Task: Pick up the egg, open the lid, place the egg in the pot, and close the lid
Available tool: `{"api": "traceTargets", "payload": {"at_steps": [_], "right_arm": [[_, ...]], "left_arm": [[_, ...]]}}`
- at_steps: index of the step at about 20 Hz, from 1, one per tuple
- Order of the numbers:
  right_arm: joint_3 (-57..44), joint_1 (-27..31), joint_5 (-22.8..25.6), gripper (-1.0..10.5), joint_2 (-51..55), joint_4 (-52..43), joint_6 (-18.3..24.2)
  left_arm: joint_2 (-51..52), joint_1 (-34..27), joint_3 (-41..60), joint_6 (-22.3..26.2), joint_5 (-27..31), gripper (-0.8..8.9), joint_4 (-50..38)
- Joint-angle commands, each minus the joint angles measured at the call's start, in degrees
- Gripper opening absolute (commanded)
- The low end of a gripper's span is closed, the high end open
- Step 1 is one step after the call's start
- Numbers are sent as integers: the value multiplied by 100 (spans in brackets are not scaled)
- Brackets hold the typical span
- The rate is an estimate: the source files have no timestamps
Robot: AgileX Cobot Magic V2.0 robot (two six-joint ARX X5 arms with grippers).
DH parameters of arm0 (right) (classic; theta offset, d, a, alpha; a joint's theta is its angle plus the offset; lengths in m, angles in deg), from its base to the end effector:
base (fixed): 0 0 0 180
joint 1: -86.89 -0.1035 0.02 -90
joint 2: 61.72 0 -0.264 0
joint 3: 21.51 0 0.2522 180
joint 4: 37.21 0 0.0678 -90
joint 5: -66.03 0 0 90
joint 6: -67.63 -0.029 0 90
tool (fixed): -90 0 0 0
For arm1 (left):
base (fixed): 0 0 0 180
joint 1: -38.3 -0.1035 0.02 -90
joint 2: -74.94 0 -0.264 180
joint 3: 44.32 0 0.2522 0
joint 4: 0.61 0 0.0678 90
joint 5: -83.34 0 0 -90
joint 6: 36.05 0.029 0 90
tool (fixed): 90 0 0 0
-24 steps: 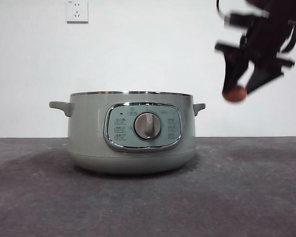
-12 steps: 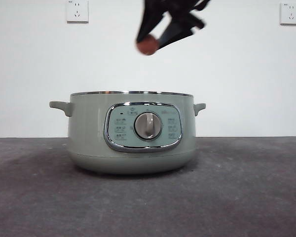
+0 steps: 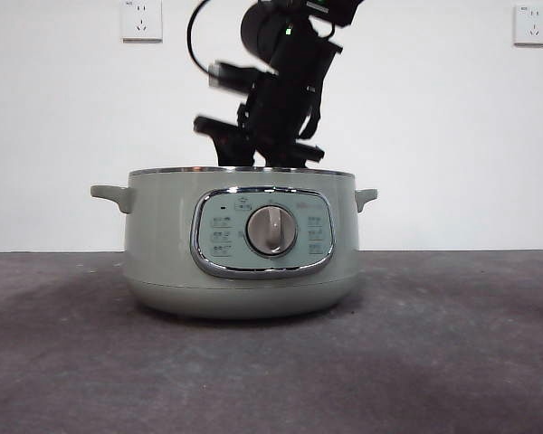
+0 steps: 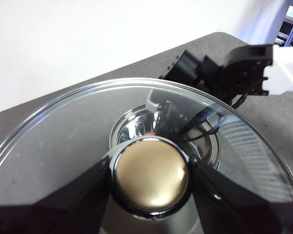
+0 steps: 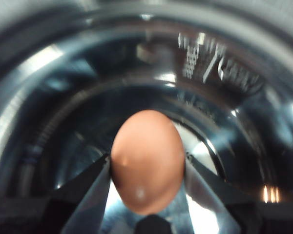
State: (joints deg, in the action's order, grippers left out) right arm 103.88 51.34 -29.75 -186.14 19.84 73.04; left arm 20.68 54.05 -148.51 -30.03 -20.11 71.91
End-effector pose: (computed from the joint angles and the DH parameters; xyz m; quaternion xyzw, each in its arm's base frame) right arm 0.3850 0.2787 0.2453 -0.1596 0.4391 0.3326 0.8192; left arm 0.1106 -0.0382 0.4739 0.0538 0.1826 -0.2571 0.9475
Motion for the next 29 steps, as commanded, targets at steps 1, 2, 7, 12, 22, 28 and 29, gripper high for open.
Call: {"api": "traceTargets", "payload": {"at_steps": [1,2,7,12,22,28,29], "right_arm": [[26,-11,52,-17,-146,59,127],[26,-11,52,-16,-188,90,127],[24,-11,136,-16,-330,409,234],[26,-11,66,319,-326,479,201],[31,0,479,445,1954,507,-157],[28,160,835,445,3733,1692,-37],[28,179,837,445,3921,1891,-20]], "left_arm": [[63,-17,-52,22,-42,-8,-219],[63,-17,-52,22,-42,-8,-219],[63,-17,-52,22,-42,-8,-151],[63,-17,-52,22,-42,-8,-111],[-13,-17,-52,52,-44,-8,-116],[-557,293,-39,149,-66,-8,-538],[-675,389,-39,107,-66,-8,-669]]}}
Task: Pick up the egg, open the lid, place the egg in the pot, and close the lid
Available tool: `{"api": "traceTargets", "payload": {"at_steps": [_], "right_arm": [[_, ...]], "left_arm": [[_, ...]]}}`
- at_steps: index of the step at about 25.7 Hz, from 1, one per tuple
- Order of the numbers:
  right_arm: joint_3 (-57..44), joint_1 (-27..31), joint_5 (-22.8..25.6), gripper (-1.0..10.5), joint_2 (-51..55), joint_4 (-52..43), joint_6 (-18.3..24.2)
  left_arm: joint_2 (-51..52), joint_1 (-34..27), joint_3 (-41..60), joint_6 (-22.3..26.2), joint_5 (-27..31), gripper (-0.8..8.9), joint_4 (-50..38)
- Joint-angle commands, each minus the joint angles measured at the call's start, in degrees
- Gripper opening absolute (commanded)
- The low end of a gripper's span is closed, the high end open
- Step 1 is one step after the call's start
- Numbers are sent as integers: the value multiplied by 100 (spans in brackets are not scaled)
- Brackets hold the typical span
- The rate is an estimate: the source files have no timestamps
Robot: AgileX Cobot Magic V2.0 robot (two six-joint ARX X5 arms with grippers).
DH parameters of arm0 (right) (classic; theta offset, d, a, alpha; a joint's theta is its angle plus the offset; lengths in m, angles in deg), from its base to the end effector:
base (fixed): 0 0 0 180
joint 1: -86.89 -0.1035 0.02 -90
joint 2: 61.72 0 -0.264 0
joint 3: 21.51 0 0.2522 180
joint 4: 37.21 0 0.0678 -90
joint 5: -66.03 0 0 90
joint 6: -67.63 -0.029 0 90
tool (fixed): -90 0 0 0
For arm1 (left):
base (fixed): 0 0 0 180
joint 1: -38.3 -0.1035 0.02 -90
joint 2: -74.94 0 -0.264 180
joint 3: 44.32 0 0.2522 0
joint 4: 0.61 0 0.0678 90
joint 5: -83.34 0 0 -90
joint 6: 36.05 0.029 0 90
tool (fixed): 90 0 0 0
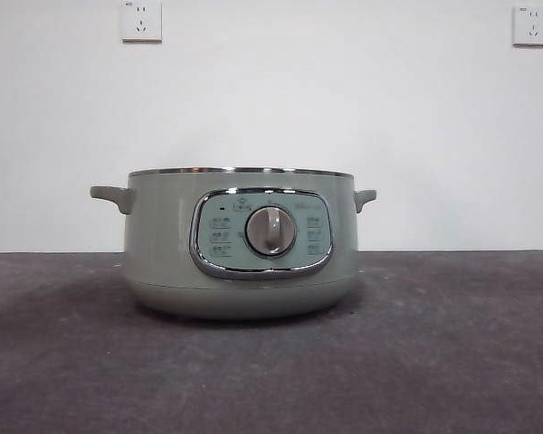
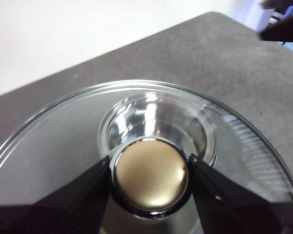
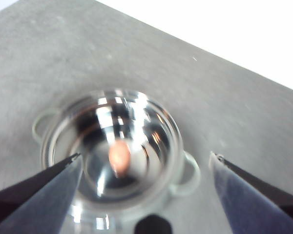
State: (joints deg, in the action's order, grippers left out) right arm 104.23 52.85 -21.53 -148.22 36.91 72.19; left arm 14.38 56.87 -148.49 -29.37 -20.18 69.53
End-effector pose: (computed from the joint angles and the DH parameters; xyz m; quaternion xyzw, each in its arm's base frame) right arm 0.2316 0.1549 0.4712 -0.1303 0.2741 0.2709 0.9135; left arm 0.1483 -0.0570 0.4645 0.0646 0.2132 -0.2819 0.9332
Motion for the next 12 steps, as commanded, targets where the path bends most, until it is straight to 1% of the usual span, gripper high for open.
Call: {"api": "traceTargets", "payload": {"at_steps": [1,7,12], "right_arm": [[-7,37,4,445,310,354,63],[-9,37,9,445,1080,1010,92],[-11,37,15,445,1687,1462,85]], "left_arm": [[-170,208,-42,-15,-59,-8,-535],[-962,636,-42,-22,-33,-8,-981],[-1714,839,-42,0,-9,-8,-1596]]}}
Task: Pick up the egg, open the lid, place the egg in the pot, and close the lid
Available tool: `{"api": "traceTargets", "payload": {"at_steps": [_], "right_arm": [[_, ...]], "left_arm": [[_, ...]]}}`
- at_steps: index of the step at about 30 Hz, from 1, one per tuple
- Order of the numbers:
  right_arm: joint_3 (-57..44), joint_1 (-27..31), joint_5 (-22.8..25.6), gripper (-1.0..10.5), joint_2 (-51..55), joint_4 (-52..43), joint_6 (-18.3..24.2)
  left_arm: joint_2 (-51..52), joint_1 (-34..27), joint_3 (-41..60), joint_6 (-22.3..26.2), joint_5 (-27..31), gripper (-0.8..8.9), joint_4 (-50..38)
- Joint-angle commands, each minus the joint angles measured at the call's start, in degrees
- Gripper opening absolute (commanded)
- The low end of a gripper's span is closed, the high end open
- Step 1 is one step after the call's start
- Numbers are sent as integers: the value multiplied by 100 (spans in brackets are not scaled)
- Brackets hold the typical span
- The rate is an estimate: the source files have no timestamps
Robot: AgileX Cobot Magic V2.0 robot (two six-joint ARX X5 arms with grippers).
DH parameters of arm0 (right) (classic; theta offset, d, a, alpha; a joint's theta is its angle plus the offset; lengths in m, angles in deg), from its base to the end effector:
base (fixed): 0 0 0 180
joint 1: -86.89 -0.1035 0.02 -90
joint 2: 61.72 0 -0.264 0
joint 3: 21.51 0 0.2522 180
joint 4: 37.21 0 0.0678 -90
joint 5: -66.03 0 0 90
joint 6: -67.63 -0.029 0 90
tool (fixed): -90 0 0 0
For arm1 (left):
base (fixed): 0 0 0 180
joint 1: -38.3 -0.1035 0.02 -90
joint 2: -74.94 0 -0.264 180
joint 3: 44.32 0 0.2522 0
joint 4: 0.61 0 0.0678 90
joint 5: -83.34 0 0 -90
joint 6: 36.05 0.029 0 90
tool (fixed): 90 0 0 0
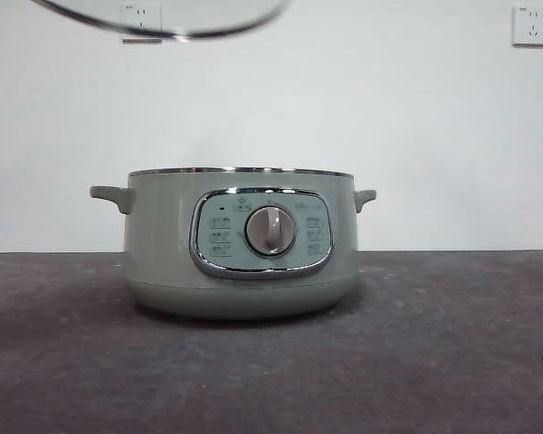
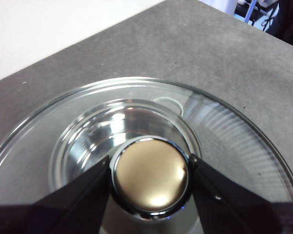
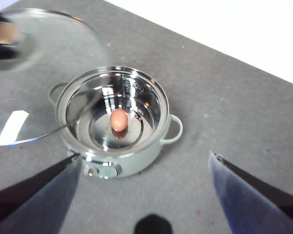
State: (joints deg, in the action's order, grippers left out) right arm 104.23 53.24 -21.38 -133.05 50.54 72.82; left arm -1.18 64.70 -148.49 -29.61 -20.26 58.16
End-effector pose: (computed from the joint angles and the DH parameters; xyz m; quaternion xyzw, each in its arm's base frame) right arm 0.1365 0.0893 0.5055 -0.1309 0.2607 0.2686 0.9180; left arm 0.2314 -0.1225 0.4294 0.0804 0.2443 -0.3441 0.9030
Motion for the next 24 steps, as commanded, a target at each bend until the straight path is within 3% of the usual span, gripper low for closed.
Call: {"api": "traceTargets", "payload": {"at_steps": [1,11,24], "right_arm": [[-11,-2,0,445,278,162,20],[-20,-2,234,445,1307,466,-81],[-55,-2,302,442,1878,483,-221]], "left_arm": [[-289,79,-42,22,15,-8,-575],[-1576,120,-42,114,15,-7,-1316],[-2227,129,-42,109,15,-8,-1829]]}}
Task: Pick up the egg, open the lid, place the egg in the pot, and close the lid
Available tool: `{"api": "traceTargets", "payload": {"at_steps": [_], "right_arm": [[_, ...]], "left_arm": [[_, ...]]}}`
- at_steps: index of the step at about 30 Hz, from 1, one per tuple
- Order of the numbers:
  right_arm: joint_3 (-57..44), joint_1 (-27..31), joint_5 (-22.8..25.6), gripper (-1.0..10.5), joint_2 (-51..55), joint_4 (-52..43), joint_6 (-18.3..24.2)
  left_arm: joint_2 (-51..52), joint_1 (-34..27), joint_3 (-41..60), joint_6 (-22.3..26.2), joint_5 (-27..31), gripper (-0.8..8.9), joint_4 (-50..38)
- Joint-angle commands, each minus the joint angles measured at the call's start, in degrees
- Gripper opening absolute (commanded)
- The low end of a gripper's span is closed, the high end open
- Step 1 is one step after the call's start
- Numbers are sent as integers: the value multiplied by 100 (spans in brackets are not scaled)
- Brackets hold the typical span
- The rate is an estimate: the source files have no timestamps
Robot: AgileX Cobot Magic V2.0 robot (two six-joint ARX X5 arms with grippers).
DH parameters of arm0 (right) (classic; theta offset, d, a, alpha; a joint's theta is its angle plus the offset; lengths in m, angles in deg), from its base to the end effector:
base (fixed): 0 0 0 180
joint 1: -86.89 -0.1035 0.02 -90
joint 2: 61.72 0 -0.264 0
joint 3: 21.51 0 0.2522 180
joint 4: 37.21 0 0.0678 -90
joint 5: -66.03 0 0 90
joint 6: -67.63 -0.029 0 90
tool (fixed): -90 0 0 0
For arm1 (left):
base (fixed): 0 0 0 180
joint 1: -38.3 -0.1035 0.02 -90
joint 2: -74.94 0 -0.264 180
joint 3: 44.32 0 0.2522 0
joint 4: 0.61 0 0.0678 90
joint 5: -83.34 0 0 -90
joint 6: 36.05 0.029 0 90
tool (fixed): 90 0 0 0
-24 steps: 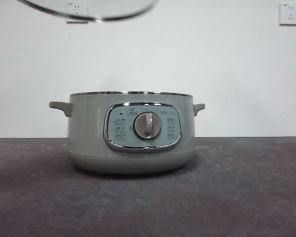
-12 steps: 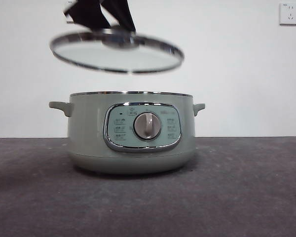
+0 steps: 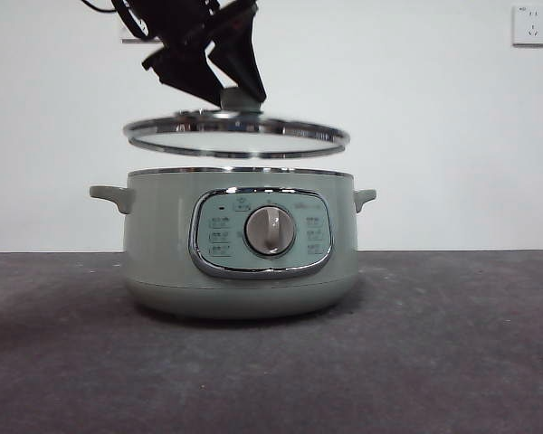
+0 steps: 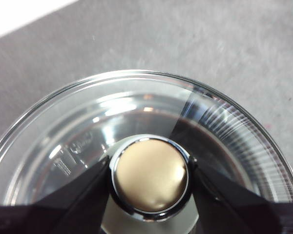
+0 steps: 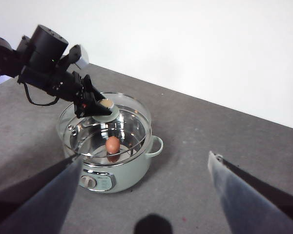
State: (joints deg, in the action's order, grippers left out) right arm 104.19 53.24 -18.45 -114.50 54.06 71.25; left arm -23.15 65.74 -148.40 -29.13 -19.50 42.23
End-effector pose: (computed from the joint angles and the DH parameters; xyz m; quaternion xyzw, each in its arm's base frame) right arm 0.0233 0.0122 0.5244 -0.0837 0.1426 0.2445 0.9554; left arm 0.3386 -0.1831 0.3336 0.0938 0.2932 -0.3450 0.8867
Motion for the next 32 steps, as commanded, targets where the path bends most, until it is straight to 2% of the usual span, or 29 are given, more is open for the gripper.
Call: {"api": "traceTargets", "payload": {"at_steps": [1,32], "right_arm": [[-52,-2,9,442,22,131,-63],[-350,-2,98,442,20,131,-42]], "left_arm": [[-46,31,-50,63,-59,-8,-254],[-330,42,-39,39,87,-8,50]]}}
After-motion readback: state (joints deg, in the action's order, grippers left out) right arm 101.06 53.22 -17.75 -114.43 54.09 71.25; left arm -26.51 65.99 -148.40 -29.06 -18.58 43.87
